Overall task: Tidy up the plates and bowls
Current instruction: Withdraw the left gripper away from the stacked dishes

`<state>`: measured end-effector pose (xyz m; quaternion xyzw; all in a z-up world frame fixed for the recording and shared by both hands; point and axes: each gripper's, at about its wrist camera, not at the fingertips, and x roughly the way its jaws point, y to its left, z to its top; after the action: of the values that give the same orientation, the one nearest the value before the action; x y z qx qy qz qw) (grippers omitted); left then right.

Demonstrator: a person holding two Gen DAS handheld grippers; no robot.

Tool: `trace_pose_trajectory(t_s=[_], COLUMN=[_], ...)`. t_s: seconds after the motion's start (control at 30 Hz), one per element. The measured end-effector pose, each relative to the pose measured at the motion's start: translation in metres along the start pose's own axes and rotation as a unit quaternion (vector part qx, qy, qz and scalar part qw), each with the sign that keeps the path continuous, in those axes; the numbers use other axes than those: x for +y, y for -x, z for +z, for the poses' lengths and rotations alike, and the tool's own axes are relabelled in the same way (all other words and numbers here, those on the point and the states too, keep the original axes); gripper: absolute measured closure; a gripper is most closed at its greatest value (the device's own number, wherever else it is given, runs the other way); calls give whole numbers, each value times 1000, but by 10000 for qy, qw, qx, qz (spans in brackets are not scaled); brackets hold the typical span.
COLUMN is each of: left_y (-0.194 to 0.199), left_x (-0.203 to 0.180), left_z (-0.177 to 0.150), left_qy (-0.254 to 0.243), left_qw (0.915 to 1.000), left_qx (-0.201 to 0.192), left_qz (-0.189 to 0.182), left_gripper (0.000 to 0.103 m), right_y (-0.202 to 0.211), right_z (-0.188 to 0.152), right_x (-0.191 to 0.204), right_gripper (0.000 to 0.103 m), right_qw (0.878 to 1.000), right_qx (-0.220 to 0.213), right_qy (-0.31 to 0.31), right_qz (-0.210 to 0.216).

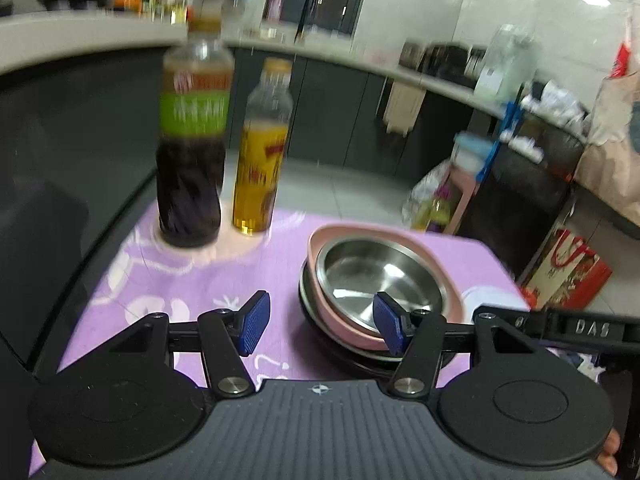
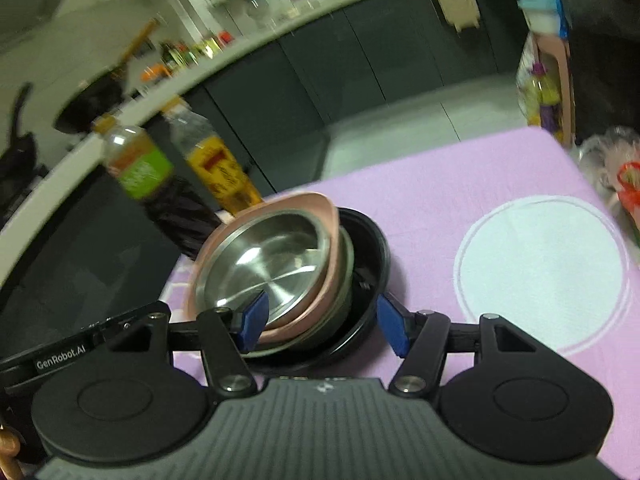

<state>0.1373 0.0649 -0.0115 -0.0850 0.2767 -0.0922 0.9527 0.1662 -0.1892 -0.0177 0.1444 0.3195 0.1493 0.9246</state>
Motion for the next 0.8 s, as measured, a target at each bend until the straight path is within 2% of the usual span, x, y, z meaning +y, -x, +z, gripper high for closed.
trace_pose_trajectory(t_s=[0.13,0.27,0.37,0.63,0.8], left_y=[27,40,50,91,103], left_x=[-13,-18,-21,-33,-41], left_z=[-10,-22,-32,-53,-61], left_qy=[-325,-335,-242,-198,-339], left_qw=[9989,9988,9993,9973,9961], left_qx=[-312,-309,-225,-602,-617], left_qz=[164,151,185,370,537], left_gripper=[49,49,49,49,49], right_y=[23,42,50,64,75], right_z=[-20,-42,-54,-76,-89], right_x=[24,51,63,78,85], right_gripper=[43,42,42,42,42], right_qw=[9989,9925,9884,9832,9827], right_qx=[-295,-675,-743,-836,-915], right_qy=[354,942,1204,1373,1310], right_qz=[-77,-377,-561,-866,-932])
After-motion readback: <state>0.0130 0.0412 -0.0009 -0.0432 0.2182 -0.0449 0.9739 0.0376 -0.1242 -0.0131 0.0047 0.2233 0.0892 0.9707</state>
